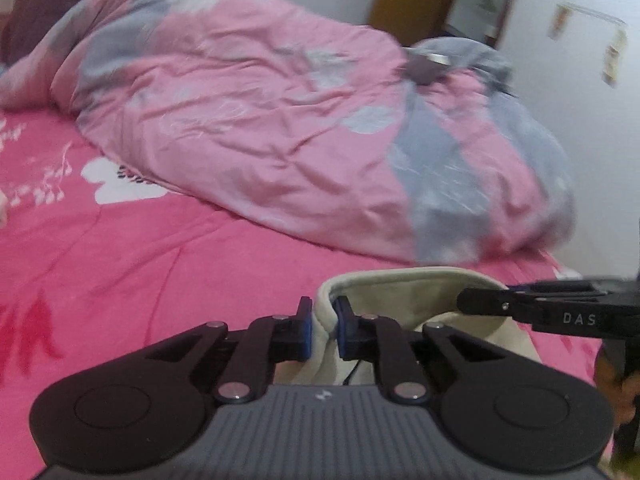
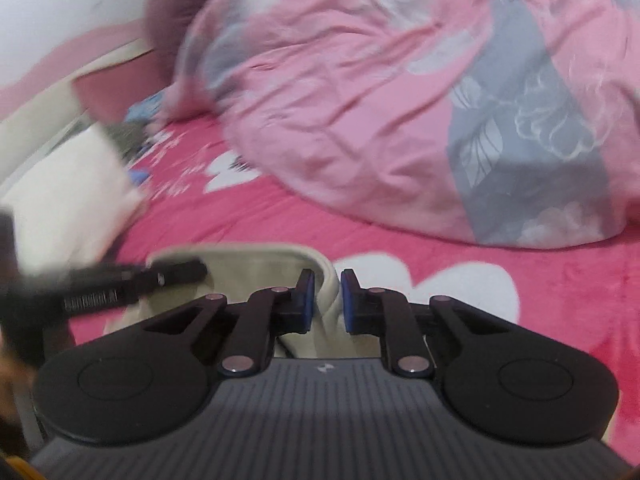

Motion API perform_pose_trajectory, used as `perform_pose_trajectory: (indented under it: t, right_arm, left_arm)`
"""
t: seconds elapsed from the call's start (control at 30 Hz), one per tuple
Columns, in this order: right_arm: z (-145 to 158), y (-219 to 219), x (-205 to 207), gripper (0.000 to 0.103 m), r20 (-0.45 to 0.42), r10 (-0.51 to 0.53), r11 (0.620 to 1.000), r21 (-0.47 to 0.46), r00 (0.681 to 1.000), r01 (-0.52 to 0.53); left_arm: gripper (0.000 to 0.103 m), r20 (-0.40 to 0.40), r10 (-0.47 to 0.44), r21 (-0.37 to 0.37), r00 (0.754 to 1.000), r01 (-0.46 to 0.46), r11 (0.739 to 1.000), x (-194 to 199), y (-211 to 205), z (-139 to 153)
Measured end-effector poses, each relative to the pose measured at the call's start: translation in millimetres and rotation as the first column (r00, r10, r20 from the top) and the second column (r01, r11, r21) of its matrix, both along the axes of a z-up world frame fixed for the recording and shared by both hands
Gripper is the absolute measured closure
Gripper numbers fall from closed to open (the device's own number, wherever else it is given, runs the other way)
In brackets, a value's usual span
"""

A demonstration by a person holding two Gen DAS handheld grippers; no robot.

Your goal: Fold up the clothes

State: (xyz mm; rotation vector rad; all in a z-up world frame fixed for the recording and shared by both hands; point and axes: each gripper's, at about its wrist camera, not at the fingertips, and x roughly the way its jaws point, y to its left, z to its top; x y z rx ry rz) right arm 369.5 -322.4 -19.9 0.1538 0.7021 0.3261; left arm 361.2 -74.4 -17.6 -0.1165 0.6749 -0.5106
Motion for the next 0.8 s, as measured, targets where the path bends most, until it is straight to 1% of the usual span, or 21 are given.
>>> perform_pose_trajectory:
  t: [0.03,0.07,0.13,0.2,0.23,0.27,0.33,0.37,0.4,0.43,0.47,0.5,0.53,0.57,0.6,0.63,0.7,0.73,0.8]
  right_arm:
    - [5,0,-14,0.09,0.013,0.028,0.999,-0.019,1.0,-0.028]
    - [2,-2,-24,0.09,0.014,0.034,0.999,-0.016,0.999,-0.034]
    - [-5,-5,-41,0.09,0.018,0.043,0.999,-0.01,0.999,-0.043]
    - [-11,-8,-59,0.089,0.021,0.053,0.999,-0.004,0.998,-0.053]
    - [-15,-10,-68,0.088,0.022,0.058,0.998,-0.001,0.998,-0.058]
    - [-18,-11,-77,0.088,0.024,0.062,0.998,0.002,0.998,-0.062]
    - [-24,-15,-95,0.086,0.027,0.072,0.997,0.008,0.997,-0.072]
    - [-28,-16,-104,0.085,0.029,0.076,0.997,0.011,0.997,-0.077]
    - [-31,-18,-113,0.083,0.031,0.081,0.997,0.014,0.996,-0.082]
    - [-34,-20,-122,0.08,0.032,0.086,0.996,0.017,0.996,-0.086]
    - [-37,-21,-131,0.078,0.034,0.091,0.996,0.02,0.995,-0.091]
    - [-41,-23,-140,0.074,0.036,0.095,0.995,0.023,0.995,-0.096]
    - [-39,-34,-141,0.068,0.039,0.071,0.991,0.108,0.997,-0.075]
    - [-37,-45,-141,0.064,0.039,0.047,0.98,0.194,0.998,-0.053]
    - [-37,-55,-140,0.056,0.03,0.02,0.962,0.27,0.999,-0.027]
    - [-37,-65,-139,0.052,0.018,-0.006,0.939,0.344,1.0,-0.001]
    - [-41,-77,-134,0.051,-0.029,-0.051,0.899,0.434,0.998,0.059]
    - [-44,-81,-130,0.051,-0.059,-0.068,0.884,0.46,0.996,0.088]
    - [-53,-80,-117,0.05,-0.131,-0.087,0.878,0.459,0.987,0.139]
  left_arm:
    - [0.09,-0.001,-0.027,0.014,1.0,0.027,1.0,-14,3,1]
    - [0.09,-0.002,-0.054,0.028,0.999,0.054,0.998,-27,5,1]
    - [0.087,-0.039,-0.104,0.045,0.994,0.106,0.993,-51,10,-6]
    - [0.077,-0.095,-0.129,0.053,0.987,0.134,0.989,-68,15,-18]
    - [0.068,-0.114,-0.13,0.046,0.985,0.136,0.99,-74,19,-23]
    - [0.062,-0.132,-0.13,0.038,0.983,0.137,0.99,-80,24,-27]
    - [0.06,-0.145,-0.105,-0.009,0.984,0.104,0.994,-86,36,-29]
    - [0.055,-0.148,-0.093,-0.062,0.985,0.084,0.994,-86,43,-28]
    - [0.051,-0.152,-0.081,-0.115,0.985,0.064,0.991,-86,51,-26]
    - [0.046,-0.16,-0.073,-0.166,0.984,0.046,0.985,-84,58,-24]
    - [0.044,-0.169,-0.062,-0.207,0.984,0.026,0.978,-81,65,-24]
    - [0.043,-0.18,-0.051,-0.247,0.982,0.005,0.969,-77,71,-23]
    - [0.042,-0.199,-0.036,-0.265,0.979,-0.018,0.964,-72,75,-25]
    - [0.041,-0.219,-0.022,-0.282,0.976,-0.042,0.958,-67,79,-27]
    - [0.04,-0.244,-0.005,-0.288,0.97,-0.067,0.955,-63,80,-31]
    - [0.04,-0.277,0.011,-0.294,0.961,-0.095,0.951,-56,80,-37]
    - [0.04,-0.309,0.011,-0.291,0.951,-0.105,0.951,-49,75,-48]
    - [0.04,-0.317,0.005,-0.286,0.948,-0.101,0.953,-46,71,-53]
    - [0.04,-0.334,-0.005,-0.274,0.942,-0.093,0.957,-41,62,-64]
